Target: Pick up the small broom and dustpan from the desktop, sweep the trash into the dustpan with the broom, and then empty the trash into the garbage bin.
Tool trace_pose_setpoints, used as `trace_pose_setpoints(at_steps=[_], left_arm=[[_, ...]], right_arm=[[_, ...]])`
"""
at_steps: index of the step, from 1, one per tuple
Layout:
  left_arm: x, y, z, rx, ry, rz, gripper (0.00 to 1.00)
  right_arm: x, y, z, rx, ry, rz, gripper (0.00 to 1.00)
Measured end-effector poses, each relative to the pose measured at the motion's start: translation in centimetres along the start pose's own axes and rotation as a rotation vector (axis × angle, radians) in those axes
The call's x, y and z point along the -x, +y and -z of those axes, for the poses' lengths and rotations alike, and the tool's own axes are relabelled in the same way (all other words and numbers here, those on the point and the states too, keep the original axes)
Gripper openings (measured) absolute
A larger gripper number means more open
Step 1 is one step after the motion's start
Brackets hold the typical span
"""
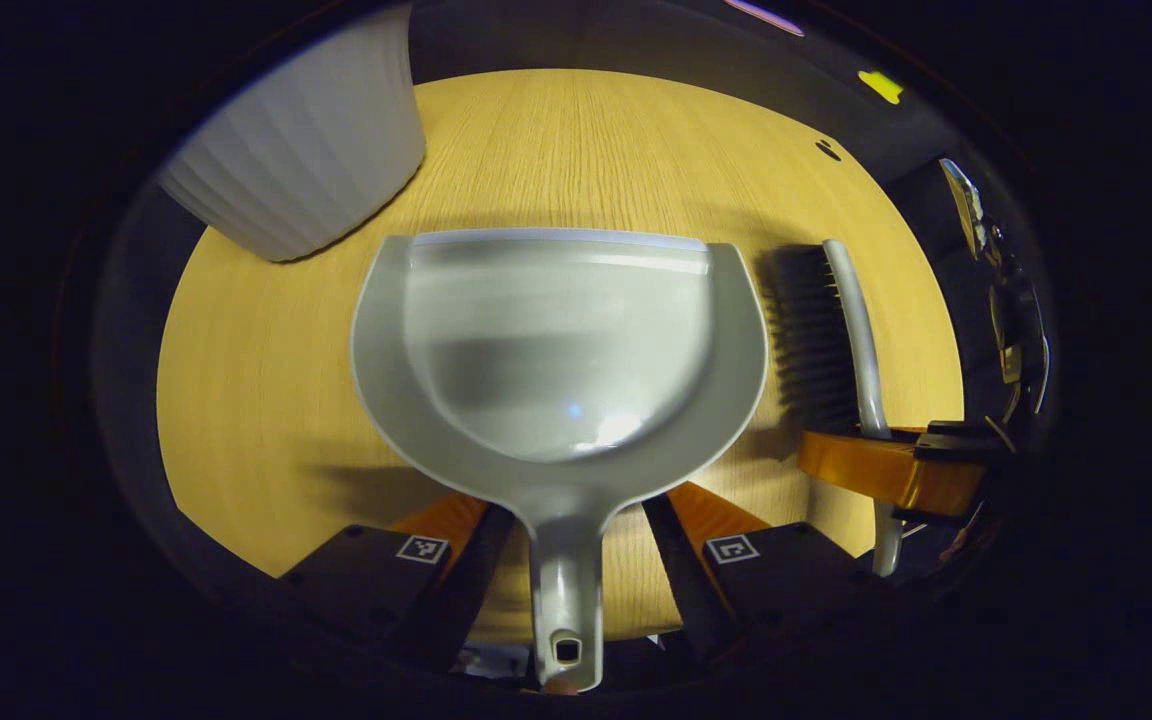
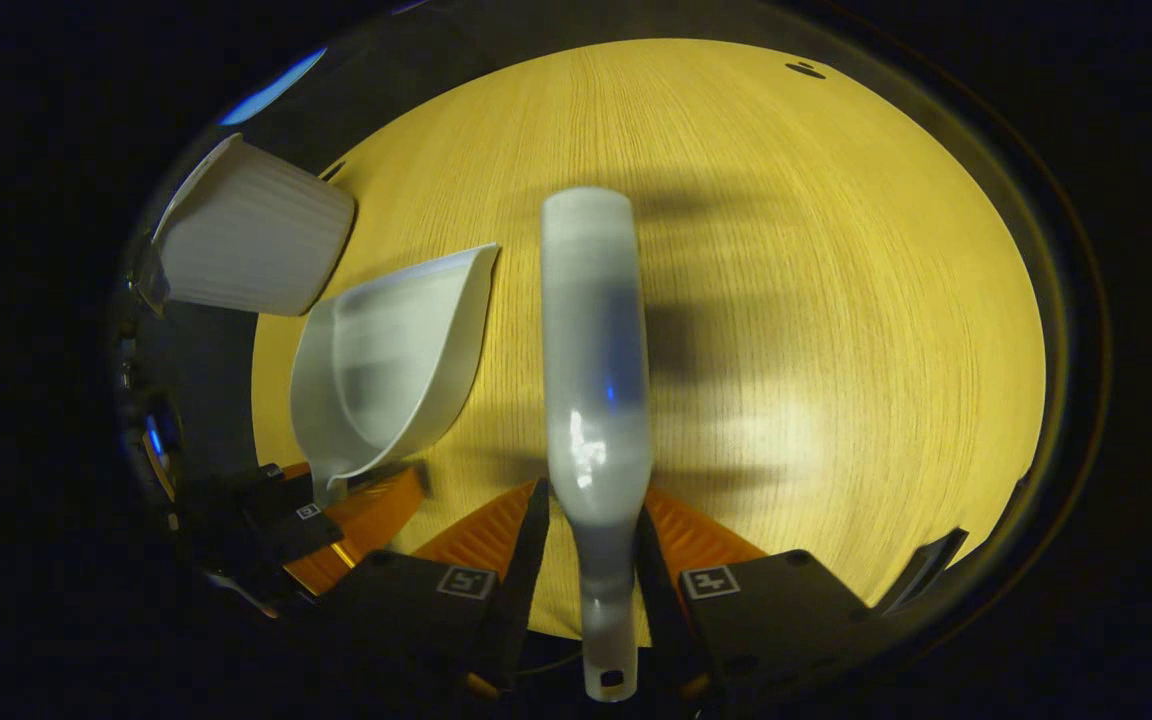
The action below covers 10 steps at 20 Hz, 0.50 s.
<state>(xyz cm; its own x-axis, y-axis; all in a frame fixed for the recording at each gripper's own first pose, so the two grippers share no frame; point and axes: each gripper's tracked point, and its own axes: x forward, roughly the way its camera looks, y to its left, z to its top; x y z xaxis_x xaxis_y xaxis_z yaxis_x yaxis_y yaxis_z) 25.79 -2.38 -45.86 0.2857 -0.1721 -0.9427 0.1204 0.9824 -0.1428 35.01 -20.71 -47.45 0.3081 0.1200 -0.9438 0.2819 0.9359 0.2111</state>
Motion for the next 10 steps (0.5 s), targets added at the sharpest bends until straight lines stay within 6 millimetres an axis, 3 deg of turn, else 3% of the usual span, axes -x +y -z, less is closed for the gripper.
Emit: trace_pose_setpoints(at_steps=[2, 3, 4, 8, 10], left_arm=[[1.2, 0.2, 0.0, -0.016, -0.035, -0.005, 0.77], [2.1, 0.1, -0.1, -0.021, -0.063, -0.005, 0.76], [3.2, 0.0, -0.2, -0.02, -0.091, 0.0, 0.77], [6.8, -0.4, -0.4, 0.003, -0.165, 0.04, 0.77], [9.1, -0.7, -0.9, -0.009, -0.231, 0.058, 0.78]], right_arm=[[0.8, 0.2, -0.9, 0.005, -0.071, 0.009, 0.84], [1.7, 0.2, -1.3, 0.028, -0.112, 0.021, 0.88], [2.3, 0.4, -1.8, 0.054, -0.154, 0.027, 1.0], [3.9, 1.6, -1.7, 0.098, -0.236, 0.044, 1.0], [6.5, 2.3, -2.9, 0.106, -0.305, 0.032, 1.0]])
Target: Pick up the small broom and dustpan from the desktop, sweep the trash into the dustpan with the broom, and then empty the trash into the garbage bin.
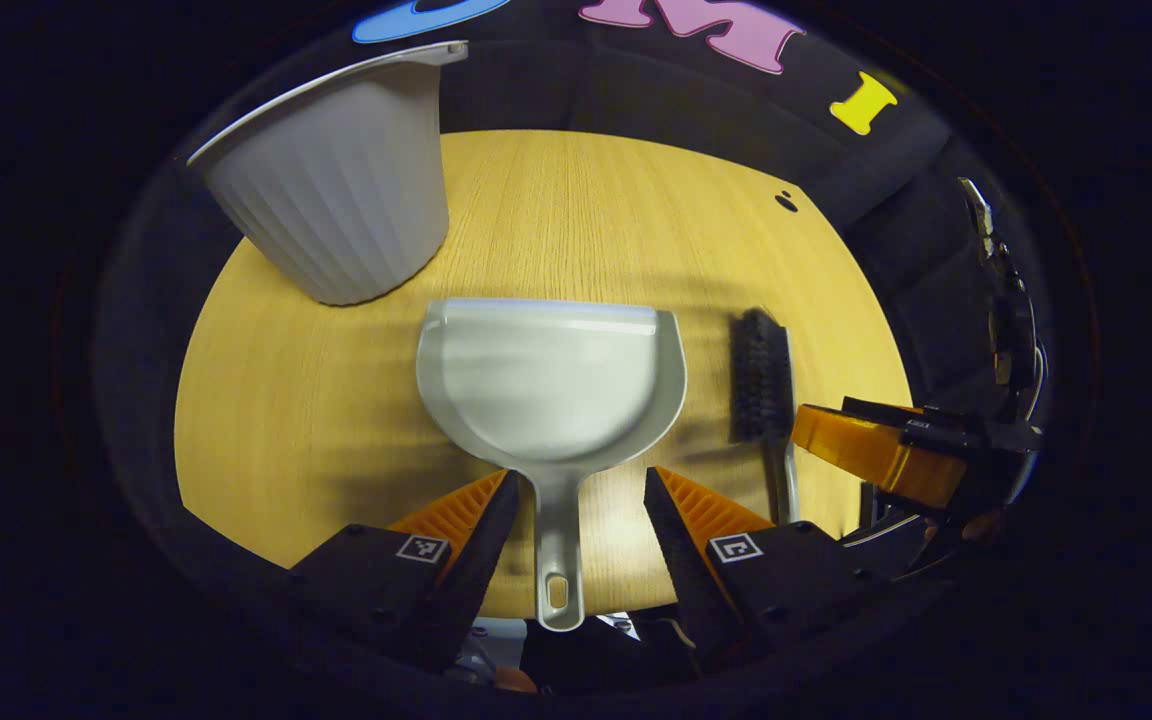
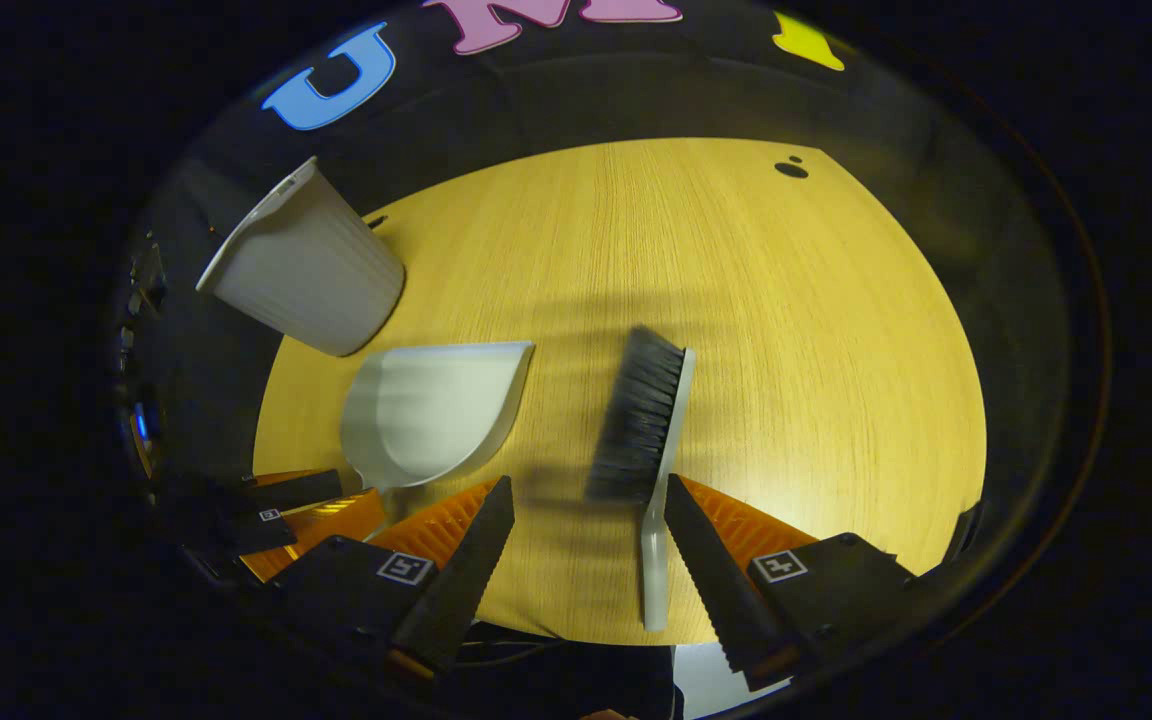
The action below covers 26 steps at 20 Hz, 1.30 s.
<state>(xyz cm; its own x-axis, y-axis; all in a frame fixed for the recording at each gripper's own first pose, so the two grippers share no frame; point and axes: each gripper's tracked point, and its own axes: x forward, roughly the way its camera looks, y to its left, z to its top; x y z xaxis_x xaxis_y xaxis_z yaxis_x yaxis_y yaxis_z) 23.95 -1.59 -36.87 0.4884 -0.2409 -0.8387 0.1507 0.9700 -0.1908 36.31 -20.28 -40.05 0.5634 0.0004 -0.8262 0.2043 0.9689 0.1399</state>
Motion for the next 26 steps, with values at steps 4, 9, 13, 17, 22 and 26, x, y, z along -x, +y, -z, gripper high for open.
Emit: trace_pose_setpoints(at_steps=[4, 9, 13, 17, 22, 26], left_arm=[[5.1, -1.1, -2.9, -0.043, -0.174, 0.025, 0.77], [12.6, -1.0, -7.8, -0.087, -0.535, -0.021, 0.77], [18.4, -1.3, -8.7, -0.11, -0.785, -0.021, 0.77], [18.4, -1.6, -7.8, -0.158, -0.935, -0.035, 0.76], [20.3, -2.2, -7.6, -0.157, -0.976, -0.061, 0.76], [20.7, -2.5, -7.4, -0.133, -0.976, -0.108, 0.76]], right_arm=[[5.1, 2.4, -4.2, 0.088, -0.19, -0.014, 0.99], [12.3, 5.3, -10.1, 0.162, -0.54, 0.002, 0.99], [19.1, 7.0, -14.5, 0.202, -0.849, 0.012, 0.98], [21.7, 8.1, -15.0, 0.258, -0.988, 0.018, 0.98], [22.5, 10.8, -15.4, 0.271, -1.007, -0.04, 0.98], [21.7, 11.8, -14.9, 0.264, -0.972, -0.087, 0.98]])
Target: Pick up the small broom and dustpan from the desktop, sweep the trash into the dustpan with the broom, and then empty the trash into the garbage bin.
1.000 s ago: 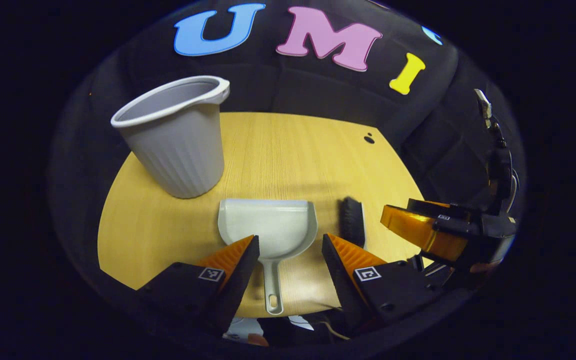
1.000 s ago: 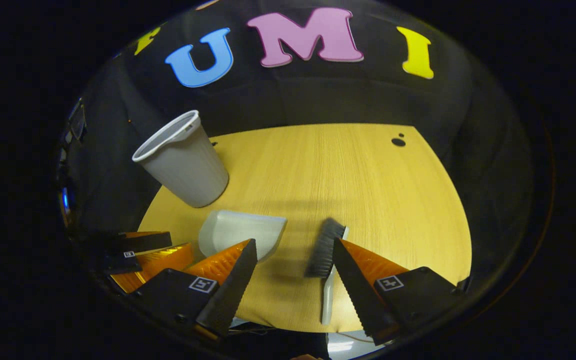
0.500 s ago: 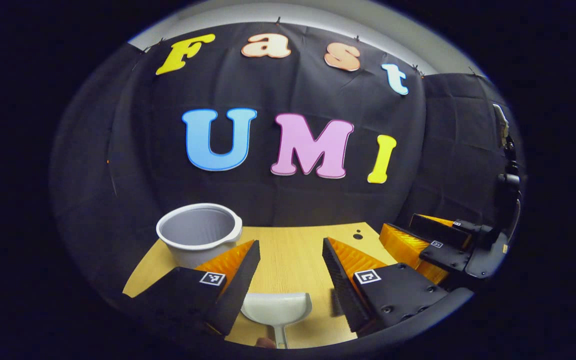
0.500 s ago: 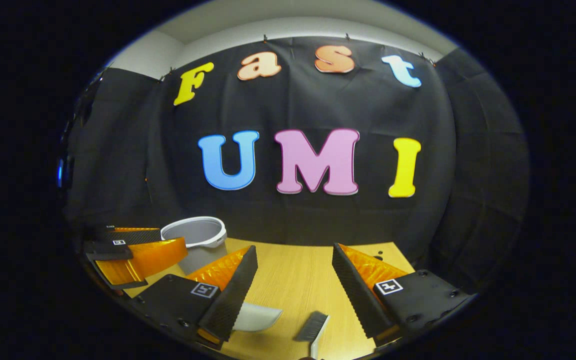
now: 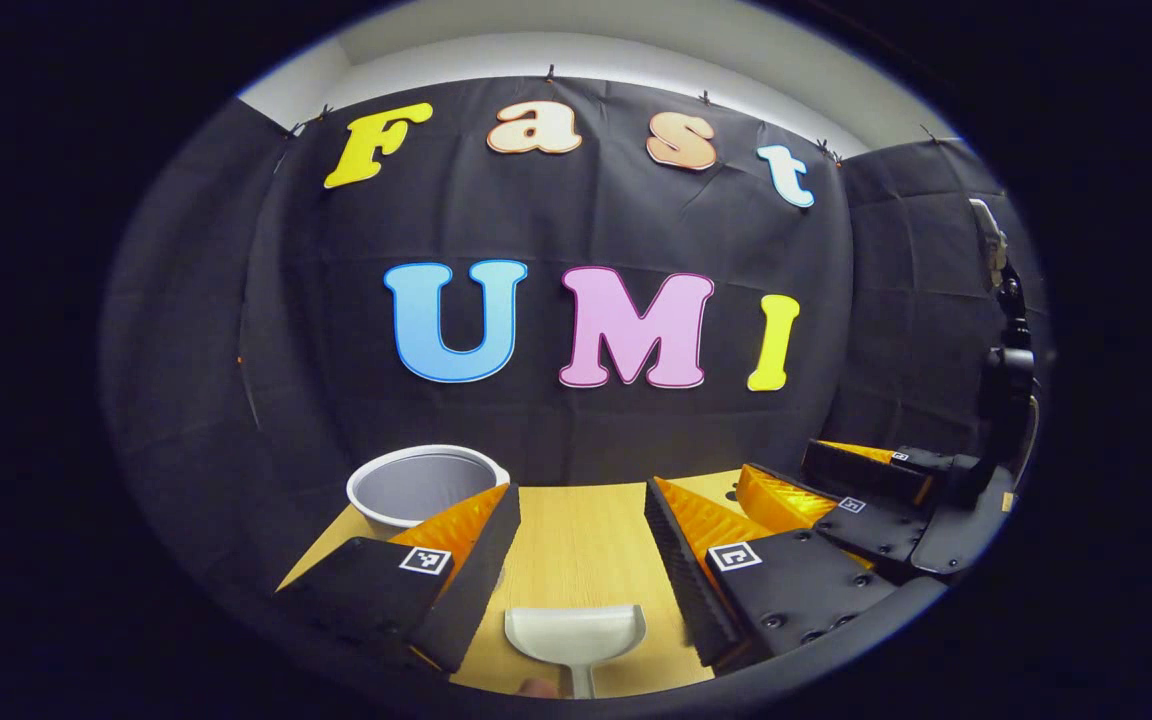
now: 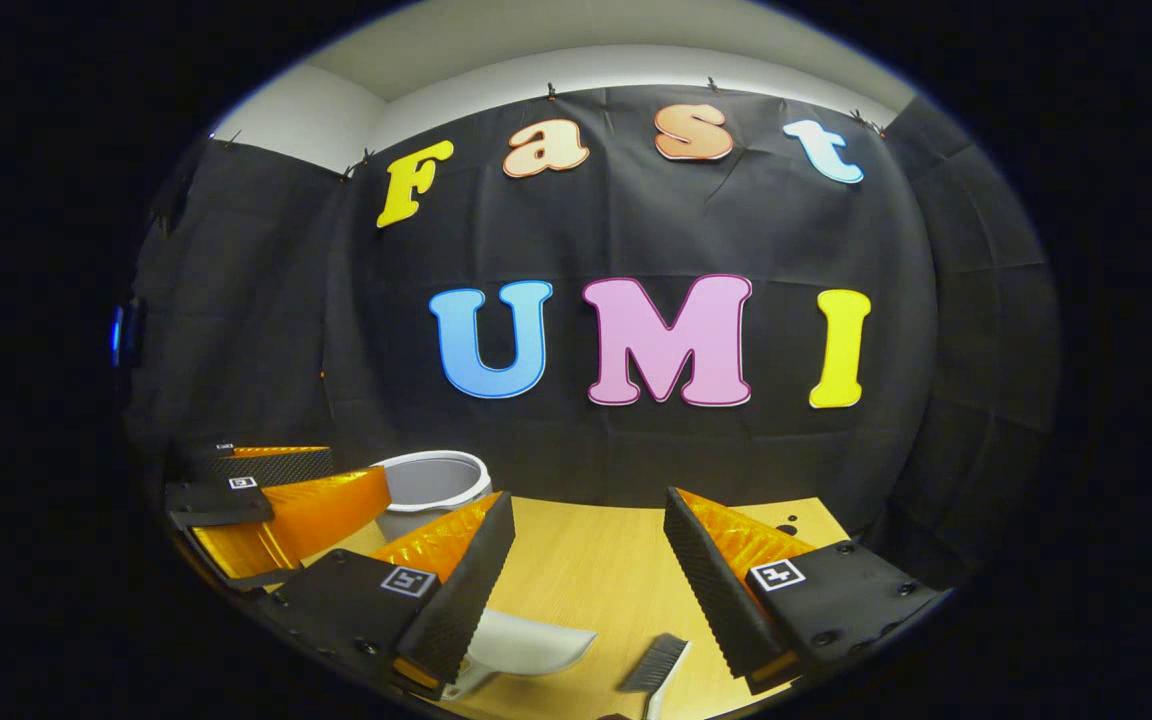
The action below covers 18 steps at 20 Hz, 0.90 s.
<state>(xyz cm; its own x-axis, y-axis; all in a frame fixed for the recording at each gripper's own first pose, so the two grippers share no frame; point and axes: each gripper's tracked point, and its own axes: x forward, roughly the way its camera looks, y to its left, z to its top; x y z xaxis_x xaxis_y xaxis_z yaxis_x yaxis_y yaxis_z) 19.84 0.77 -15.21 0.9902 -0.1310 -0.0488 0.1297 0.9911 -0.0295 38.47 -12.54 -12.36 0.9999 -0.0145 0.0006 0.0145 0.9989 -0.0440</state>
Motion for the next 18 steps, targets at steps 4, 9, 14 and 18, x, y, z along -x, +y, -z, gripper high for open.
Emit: trace_pose_setpoints(at_steps=[4, 9, 14, 18], left_arm=[[0.0, -0.1, 0.1, 0.011, 0.015, -0.036, 0.76], [0.8, -0.3, -0.7, 0.012, 0.014, -0.088, 0.76], [1.1, -0.4, -1.1, 0.014, 0.016, -0.117, 0.76], [1.6, -0.5, -1.3, 0.019, 0.023, -0.135, 0.76]], right_arm=[[-0.2, 1.0, 0.6, 0.001, 0.028, -0.029, 0.98], [-0.5, 2.5, 1.2, -0.004, 0.062, -0.079, 0.98], [-0.8, 3.4, 1.5, -0.009, 0.081, -0.108, 0.98], [-0.8, 3.8, 1.8, 0.0, 0.092, -0.121, 0.98]])
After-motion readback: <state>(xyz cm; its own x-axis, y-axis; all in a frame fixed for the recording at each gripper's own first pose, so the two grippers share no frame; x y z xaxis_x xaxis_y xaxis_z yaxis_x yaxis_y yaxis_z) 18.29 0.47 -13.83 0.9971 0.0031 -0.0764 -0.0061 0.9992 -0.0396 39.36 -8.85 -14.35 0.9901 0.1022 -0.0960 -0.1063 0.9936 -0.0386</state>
